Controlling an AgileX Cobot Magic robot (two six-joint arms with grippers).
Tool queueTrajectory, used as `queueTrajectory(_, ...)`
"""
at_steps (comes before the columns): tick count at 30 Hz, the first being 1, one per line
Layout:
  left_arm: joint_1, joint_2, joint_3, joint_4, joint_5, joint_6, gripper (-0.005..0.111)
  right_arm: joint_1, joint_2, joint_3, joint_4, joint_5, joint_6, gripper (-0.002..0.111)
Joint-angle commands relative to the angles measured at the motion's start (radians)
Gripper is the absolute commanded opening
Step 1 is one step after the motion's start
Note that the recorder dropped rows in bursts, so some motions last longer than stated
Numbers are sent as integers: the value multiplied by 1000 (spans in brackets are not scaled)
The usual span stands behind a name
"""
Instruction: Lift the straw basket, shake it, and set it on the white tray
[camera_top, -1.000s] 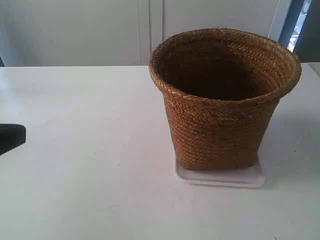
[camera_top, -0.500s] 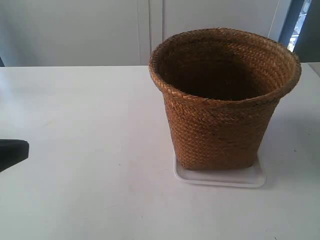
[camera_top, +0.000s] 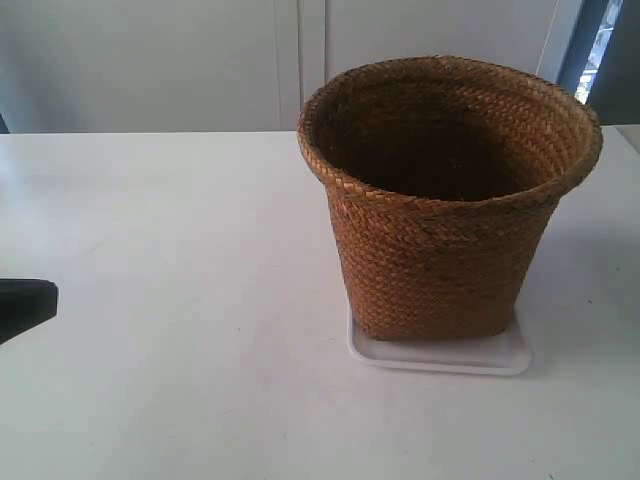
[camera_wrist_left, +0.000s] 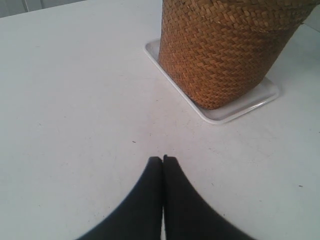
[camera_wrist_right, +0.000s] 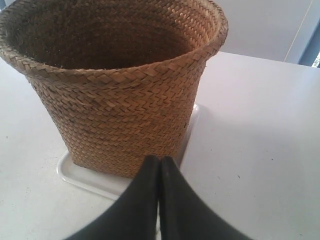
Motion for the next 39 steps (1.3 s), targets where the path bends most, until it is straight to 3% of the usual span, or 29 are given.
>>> queueTrajectory(1, 2, -16, 4, -10, 6, 8, 0, -2, -5, 2, 2, -6, -3, 0)
queueTrajectory(8, 8, -174, 37, 31, -94, 111, 0, -2, -5, 2, 2, -6, -3, 0)
queueTrajectory(14, 101, -327, 179, -4, -259, 94, 0, -2, -5, 2, 2, -6, -3, 0)
queueTrajectory(18, 148, -417, 284, -42, -262, 82, 0, -2, -5, 2, 0, -6, -3, 0)
queueTrajectory(26, 161, -596, 408, -76, -262, 82, 0, -2, -5, 2, 0, -6, -3, 0)
queueTrajectory(39, 161, -596, 419, -109, -256, 81, 0, -2, -5, 2, -2, -6, -3, 0)
